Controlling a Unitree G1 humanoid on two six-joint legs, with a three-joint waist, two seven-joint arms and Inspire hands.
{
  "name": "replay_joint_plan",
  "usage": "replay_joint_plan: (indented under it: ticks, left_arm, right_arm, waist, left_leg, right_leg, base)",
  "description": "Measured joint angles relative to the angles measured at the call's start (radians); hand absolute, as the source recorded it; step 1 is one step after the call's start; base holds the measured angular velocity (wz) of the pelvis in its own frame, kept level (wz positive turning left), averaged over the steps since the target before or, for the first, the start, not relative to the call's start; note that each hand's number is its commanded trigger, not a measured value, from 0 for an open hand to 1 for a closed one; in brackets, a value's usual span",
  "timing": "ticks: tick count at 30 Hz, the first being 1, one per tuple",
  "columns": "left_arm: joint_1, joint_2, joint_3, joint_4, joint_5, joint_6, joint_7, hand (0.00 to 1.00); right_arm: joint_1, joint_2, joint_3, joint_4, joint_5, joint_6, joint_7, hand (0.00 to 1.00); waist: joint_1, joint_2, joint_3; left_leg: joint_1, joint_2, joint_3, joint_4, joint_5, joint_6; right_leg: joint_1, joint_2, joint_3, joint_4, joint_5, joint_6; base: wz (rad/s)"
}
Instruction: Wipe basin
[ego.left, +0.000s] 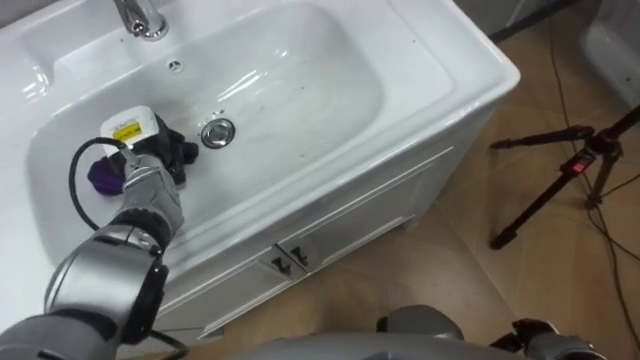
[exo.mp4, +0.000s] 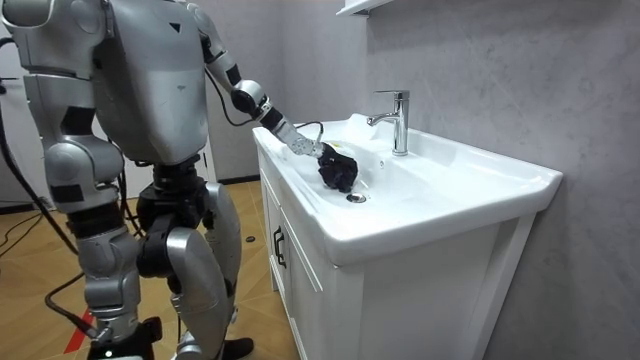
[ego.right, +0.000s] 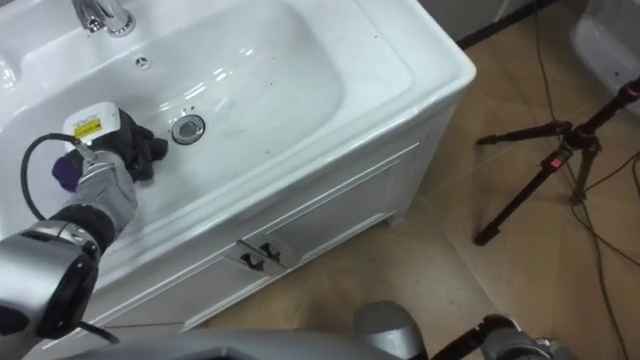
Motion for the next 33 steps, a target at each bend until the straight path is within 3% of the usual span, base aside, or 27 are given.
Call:
replay_joint_plan:
  ticks: [2, 4, 5, 7, 12, 14, 17, 21, 26, 30, 33]
  left_arm:
    - [-0.032, -0.003, 0.000, 0.010, -0.059, -0.001, 0.001, 1.00]
    - [-0.087, -0.007, 0.012, 0.032, -0.158, -0.004, 0.003, 1.00]
    - [-0.095, -0.007, 0.021, 0.033, -0.184, -0.008, 0.004, 1.00]
    - [-0.124, -0.014, 0.058, 0.042, -0.271, -0.030, 0.017, 1.00]
    - [-0.162, -0.017, 0.062, 0.037, -0.412, -0.050, 0.028, 1.00]
    - [-0.183, -0.014, 0.062, 0.037, -0.432, -0.050, 0.030, 1.00]
    - [-0.196, -0.012, 0.081, 0.039, -0.455, -0.052, 0.038, 1.00]
    - [-0.207, 0.019, 0.081, 0.040, -0.541, -0.054, 0.027, 1.00]
    - [-0.211, 0.019, 0.076, 0.039, -0.567, -0.059, 0.015, 1.00]
    - [-0.217, 0.015, 0.053, 0.039, -0.566, -0.098, -0.015, 1.00]
    - [-0.224, 0.015, 0.049, 0.038, -0.566, -0.106, -0.025, 1.00]
  right_arm:
    - [-0.002, 0.001, 0.001, -0.003, 0.010, 0.000, 0.000, 0.00]
    - [-0.011, 0.009, 0.026, -0.002, 0.030, 0.005, 0.000, 0.00]
    - [-0.013, 0.012, 0.031, -0.002, 0.029, 0.006, 0.000, 0.00]
    - [-0.016, 0.024, 0.040, 0.000, 0.014, 0.008, 0.000, 0.00]
    - [-0.016, 0.036, 0.041, 0.008, 0.007, 0.009, 0.000, 0.00]
    - [-0.021, 0.036, 0.044, 0.014, 0.013, 0.009, 0.000, 0.00]
    - [-0.020, 0.038, 0.049, 0.020, 0.028, 0.009, 0.005, 0.00]
    - [-0.013, 0.038, 0.059, 0.018, 0.033, 0.008, 0.010, 0.00]
    - [-0.002, 0.036, 0.068, 0.020, 0.041, -0.003, 0.012, 0.00]
    - [-0.009, 0.036, 0.077, 0.019, 0.039, -0.020, 0.012, 0.00]
    - [-0.007, 0.036, 0.077, 0.020, 0.039, -0.023, 0.013, 0.00]
  waist:
    - [-0.007, -0.006, 0.0038]
    - [-0.008, -0.029, 0.0113]
    - [-0.010, -0.034, 0.0101]
    - [-0.017, -0.049, 0.0163]
    - [-0.020, -0.051, 0.0135]
    - [-0.021, -0.048, 0.0104]
    - [-0.033, -0.059, 0.0068]
    - [-0.051, -0.065, 0.0081]
    - [-0.056, -0.066, 0.0089]
    - [-0.076, -0.066, 0.0090]
    - [-0.079, -0.066, 0.0090]
  left_leg:
    - [-0.020, 0.000, 0.008, 0.007, 0.000, 0.000]
    - [-0.033, 0.003, 0.030, 0.009, 0.005, -0.001]
    - [-0.039, 0.004, 0.034, 0.010, 0.006, -0.001]
    - [-0.058, 0.006, 0.038, 0.029, 0.007, -0.002]
    - [-0.102, 0.015, 0.066, 0.045, 0.007, -0.003]
    - [-0.116, 0.021, 0.072, 0.048, 0.008, -0.002]
    - [-0.117, 0.026, 0.082, 0.060, 0.008, -0.002]
    - [-0.117, 0.032, 0.092, 0.063, 0.008, -0.002]
    - [-0.116, 0.040, 0.109, 0.074, 0.008, -0.002]
    - [-0.116, 0.042, 0.118, 0.076, 0.008, -0.002]
    - [-0.116, 0.046, 0.123, 0.077, 0.008, -0.003]
  right_leg:
    - [-0.028, -0.003, 0.000, 0.024, -0.007, -0.002]
    - [-0.061, -0.006, 0.005, 0.058, -0.016, -0.008]
    - [-0.069, -0.006, 0.005, 0.063, -0.018, -0.009]
    - [-0.088, -0.005, 0.005, 0.079, -0.020, -0.014]
    - [-0.133, 0.000, 0.005, 0.087, -0.013, -0.019]
    - [-0.149, 0.001, 0.008, 0.091, -0.011, -0.019]
    - [-0.149, 0.004, 0.019, 0.095, -0.010, -0.019]
    - [-0.150, 0.011, 0.032, 0.093, -0.005, -0.021]
    - [-0.152, 0.018, 0.044, 0.094, -0.002, -0.024]
    - [-0.153, 0.025, 0.053, 0.092, 0.000, -0.025]
    - [-0.156, 0.030, 0.056, 0.092, 0.007, -0.031]
  base:
    - [0.00]
    - [-0.09]
    - [-0.08]
    - [-0.02]
    - [0.00]
    - [-0.04]
    - [-0.09]
    - [-0.09]
    - [-0.06]
    - [-0.06]
    - [-0.11]
